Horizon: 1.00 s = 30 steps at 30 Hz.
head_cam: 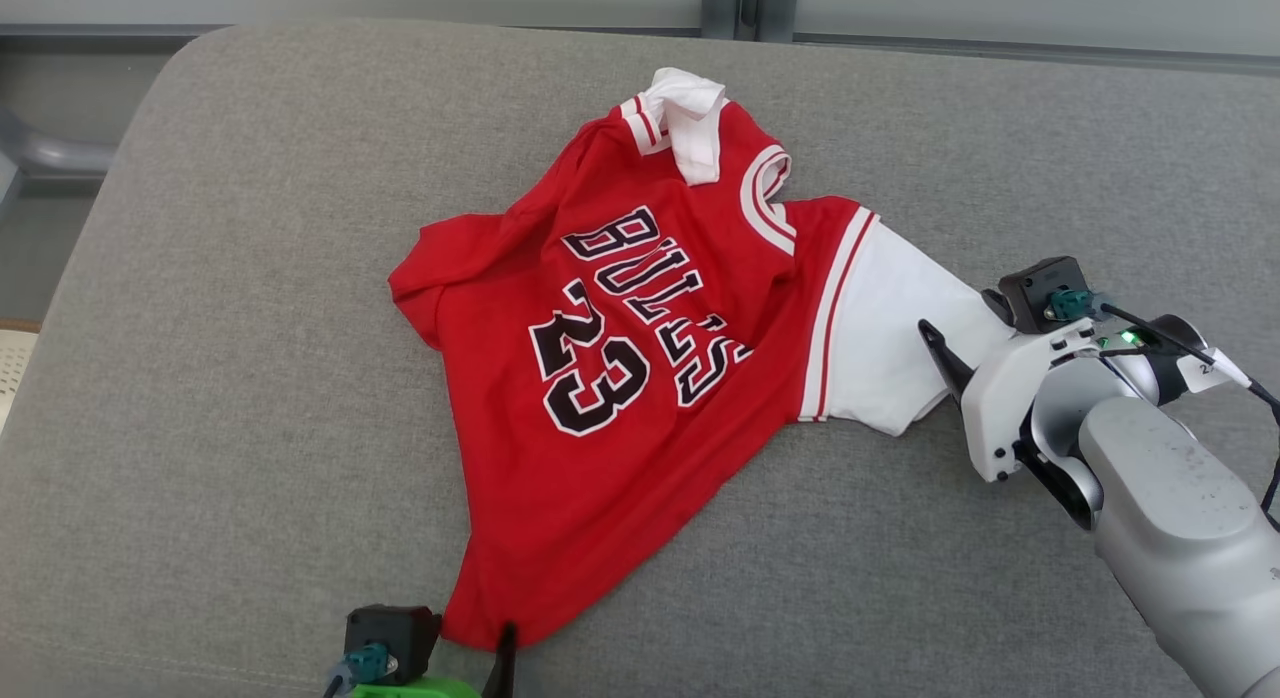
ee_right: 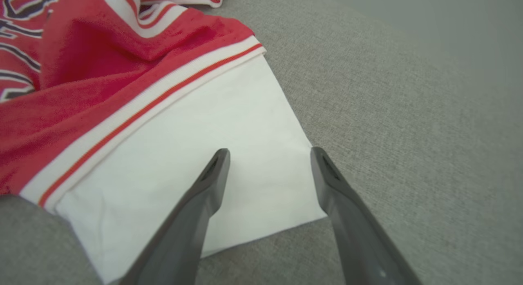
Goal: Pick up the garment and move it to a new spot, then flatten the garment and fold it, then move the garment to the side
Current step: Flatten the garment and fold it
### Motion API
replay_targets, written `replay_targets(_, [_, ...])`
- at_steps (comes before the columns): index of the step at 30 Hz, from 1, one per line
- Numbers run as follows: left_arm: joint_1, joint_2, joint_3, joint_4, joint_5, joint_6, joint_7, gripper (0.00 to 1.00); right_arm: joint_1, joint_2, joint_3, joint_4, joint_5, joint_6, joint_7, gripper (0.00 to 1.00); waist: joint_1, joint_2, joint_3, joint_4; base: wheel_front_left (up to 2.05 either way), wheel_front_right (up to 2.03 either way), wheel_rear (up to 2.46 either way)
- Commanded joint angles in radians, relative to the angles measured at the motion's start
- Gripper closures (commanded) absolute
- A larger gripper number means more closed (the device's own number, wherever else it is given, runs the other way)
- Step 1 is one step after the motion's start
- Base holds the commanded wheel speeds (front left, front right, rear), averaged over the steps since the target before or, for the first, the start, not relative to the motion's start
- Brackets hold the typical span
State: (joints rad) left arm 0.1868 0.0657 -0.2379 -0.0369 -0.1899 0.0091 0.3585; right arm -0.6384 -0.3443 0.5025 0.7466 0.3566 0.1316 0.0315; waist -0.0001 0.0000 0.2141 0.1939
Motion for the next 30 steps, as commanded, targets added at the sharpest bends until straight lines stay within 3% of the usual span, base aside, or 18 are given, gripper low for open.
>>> replay_targets(1, [0.005,0.009,0.002,-0.001,-0.003,0.001,0.004,0.0,-0.013,-0.012,0.018,0.012,0.015,-0.002,0.012,0.0,0.0001,0.0,0.016,0.016,0.0,0.0,0.0])
replay_targets(14, [-0.033,0.009,-0.005,0.063,-0.028,0.001,-0.003,0.0,-0.073,-0.059,0.102,0.144,0.035,-0.002,0.071,0.0,0.0001,0.0,0.025,0.009,0.0,0.0,0.0])
replay_targets(24, [-0.077,0.005,-0.009,0.145,-0.052,-0.007,-0.019,0.0,-0.067,-0.038,0.167,0.17,0.075,-0.001,0.114,0.0,0.0001,0.0,0.033,0.007,0.0,0.0,0.0])
replay_targets(26, [-0.091,0.004,-0.015,0.173,-0.057,-0.016,-0.021,0.45,-0.066,-0.03,0.187,0.169,0.096,-0.001,0.131,0.0,0.0001,0.0,0.034,0.008,0.0,0.0,0.0])
replay_targets(27, [-0.101,0.003,-0.018,0.185,-0.061,-0.018,-0.025,0.87,-0.066,-0.028,0.195,0.167,0.105,-0.001,0.136,0.33,0.0001,0.0,0.033,0.009,0.0,0.0,0.0])
replay_targets(28, [-0.109,0.002,-0.019,0.195,-0.059,-0.02,-0.033,1.0,-0.067,-0.028,0.199,0.165,0.112,-0.001,0.138,0.6,0.0001,0.0,0.031,0.01,0.0,0.0,0.0])
replay_targets(29, [-0.115,0.002,-0.022,0.209,-0.06,-0.024,-0.039,1.0,-0.061,-0.026,0.204,0.165,0.126,-0.001,0.143,1.0,0.0001,0.0,0.025,0.012,0.0,0.0,0.0])
replay_targets(30, [-0.117,0.002,-0.025,0.22,-0.062,-0.027,-0.043,1.0,-0.054,-0.024,0.209,0.161,0.14,-0.001,0.147,1.0,0.0001,0.0,0.02,0.013,0.0,0.0,0.0])
